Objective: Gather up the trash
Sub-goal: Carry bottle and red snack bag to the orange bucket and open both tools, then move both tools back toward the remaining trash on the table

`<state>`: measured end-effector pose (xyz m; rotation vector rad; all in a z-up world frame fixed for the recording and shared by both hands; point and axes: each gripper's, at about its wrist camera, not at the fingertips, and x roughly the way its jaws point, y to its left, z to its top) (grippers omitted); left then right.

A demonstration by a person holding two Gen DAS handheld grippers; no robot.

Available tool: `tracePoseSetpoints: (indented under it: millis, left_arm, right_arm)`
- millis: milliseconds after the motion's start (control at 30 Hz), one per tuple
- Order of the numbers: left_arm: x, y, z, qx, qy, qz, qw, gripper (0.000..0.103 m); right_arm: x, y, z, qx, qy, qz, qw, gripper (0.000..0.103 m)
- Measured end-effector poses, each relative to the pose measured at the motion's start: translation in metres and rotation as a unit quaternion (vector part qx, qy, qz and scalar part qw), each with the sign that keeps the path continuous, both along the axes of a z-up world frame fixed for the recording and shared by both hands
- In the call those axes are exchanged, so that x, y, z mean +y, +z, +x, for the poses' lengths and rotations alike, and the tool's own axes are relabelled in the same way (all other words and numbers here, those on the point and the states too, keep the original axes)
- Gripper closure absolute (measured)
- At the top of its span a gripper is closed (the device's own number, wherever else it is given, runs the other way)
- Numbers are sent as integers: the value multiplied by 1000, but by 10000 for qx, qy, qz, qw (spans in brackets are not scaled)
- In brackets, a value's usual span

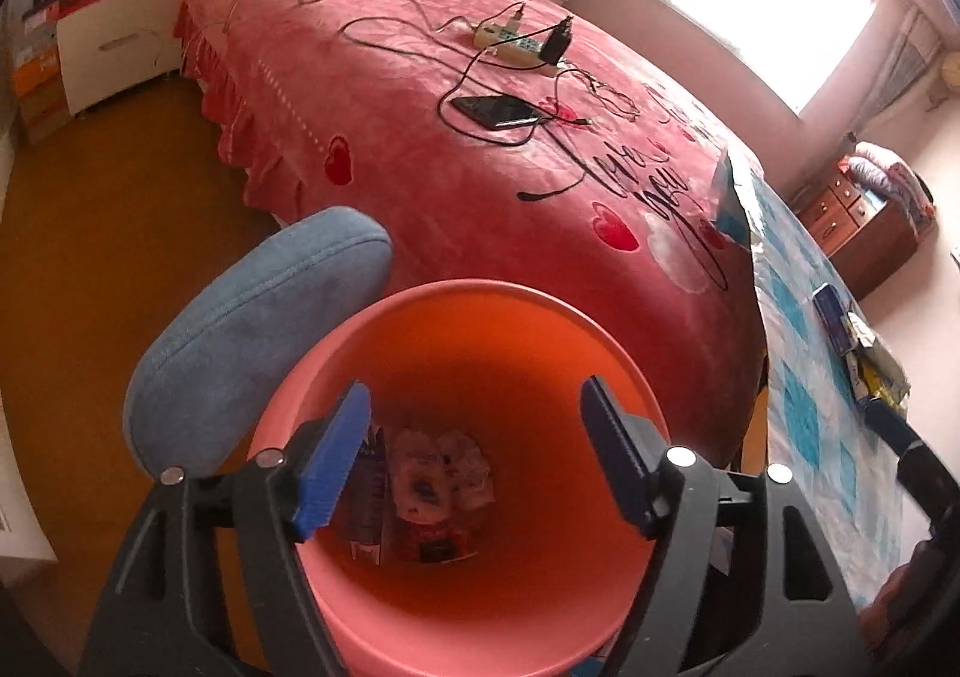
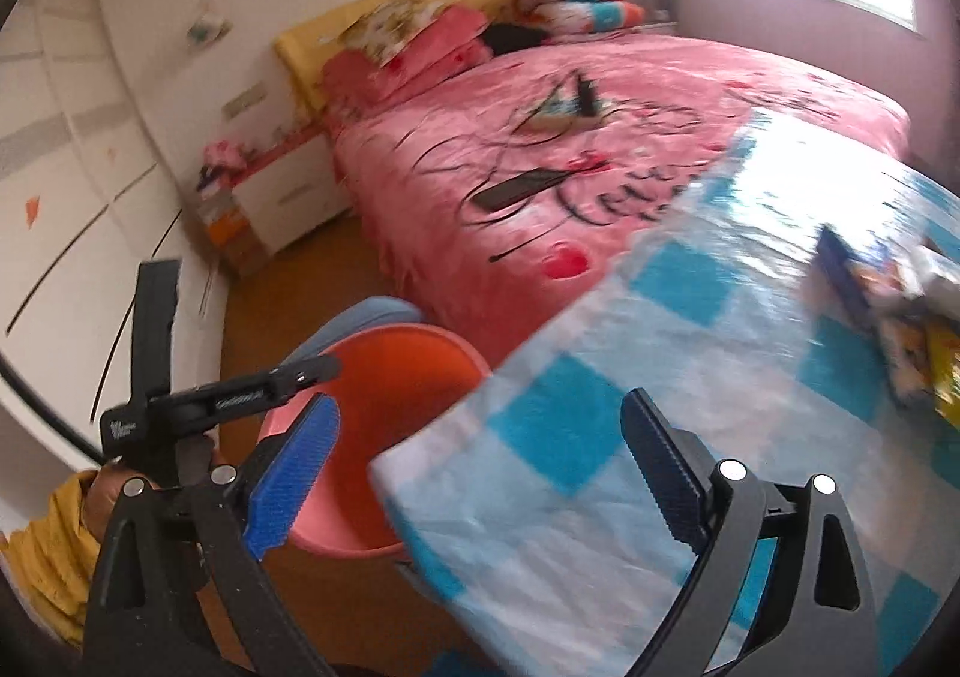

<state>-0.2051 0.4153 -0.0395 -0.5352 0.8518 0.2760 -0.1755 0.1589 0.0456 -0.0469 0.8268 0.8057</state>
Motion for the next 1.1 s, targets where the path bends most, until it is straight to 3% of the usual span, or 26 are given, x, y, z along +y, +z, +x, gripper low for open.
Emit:
tracePoseSetpoints:
  millis: [233,1100]
  left_arm:
    - [-24,11,7,-67,-248,77,9996,24]
    - [-132,55,49,-201,-1274,377,9909,21]
  right_arm:
    - [-43,1,5,42,-439,329,9985,9]
    - [-140,10,11,-77,-1125,792,9905,9]
